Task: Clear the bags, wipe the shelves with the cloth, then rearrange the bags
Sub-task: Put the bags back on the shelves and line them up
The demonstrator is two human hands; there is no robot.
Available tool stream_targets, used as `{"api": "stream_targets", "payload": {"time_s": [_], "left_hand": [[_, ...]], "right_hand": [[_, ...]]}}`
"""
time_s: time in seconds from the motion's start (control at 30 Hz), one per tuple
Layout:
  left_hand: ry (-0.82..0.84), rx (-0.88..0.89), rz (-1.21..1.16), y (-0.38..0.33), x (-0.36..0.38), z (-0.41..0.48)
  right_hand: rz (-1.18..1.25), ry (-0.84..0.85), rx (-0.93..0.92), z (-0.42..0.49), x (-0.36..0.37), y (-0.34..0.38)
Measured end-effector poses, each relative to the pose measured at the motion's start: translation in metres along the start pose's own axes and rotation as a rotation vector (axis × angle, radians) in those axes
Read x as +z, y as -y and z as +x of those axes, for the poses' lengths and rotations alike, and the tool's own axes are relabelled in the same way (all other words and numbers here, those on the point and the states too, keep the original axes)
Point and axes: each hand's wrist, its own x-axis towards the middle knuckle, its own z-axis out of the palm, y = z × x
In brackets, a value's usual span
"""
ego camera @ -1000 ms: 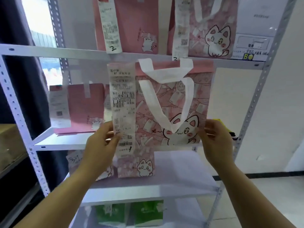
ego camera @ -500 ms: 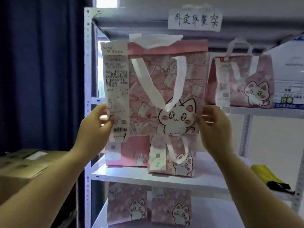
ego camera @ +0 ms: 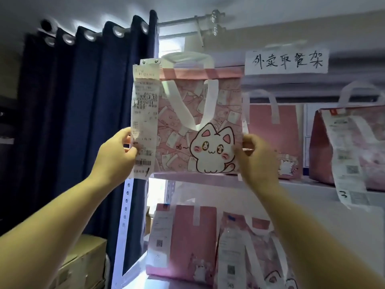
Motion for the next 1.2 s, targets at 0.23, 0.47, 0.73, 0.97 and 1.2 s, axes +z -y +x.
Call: {"api": "stream_targets", "payload": {"time_s": [0.23,0.47,0.73,0.97,1.2], "left_hand": [[-0.036,-0.033,0.134,0.03,0.028,0.03],[-0.064,-0.011,0.176,0.05,0.049,0.047],[-0.076,0.01,0.202,0.07,0.074,0.063],[-0.019,0.052,0.317,0.081,0.091,0.075],[-0.026,0.014,0.335,0.09,0.098,0.078]], "right_hand": [[-0.135,0.077,0.047,0.027,0.036,-0.037],[-0.187,0.127,0.042,0.034,0.053,-0.054],[-0.299,0.169,0.075,0.046,0.074,-0.065],[-0.389,0.172,0.043,0.047,0.086,-0.069],[-0.415,0.148,-0.007,0.044,0.093,-0.068]]}}
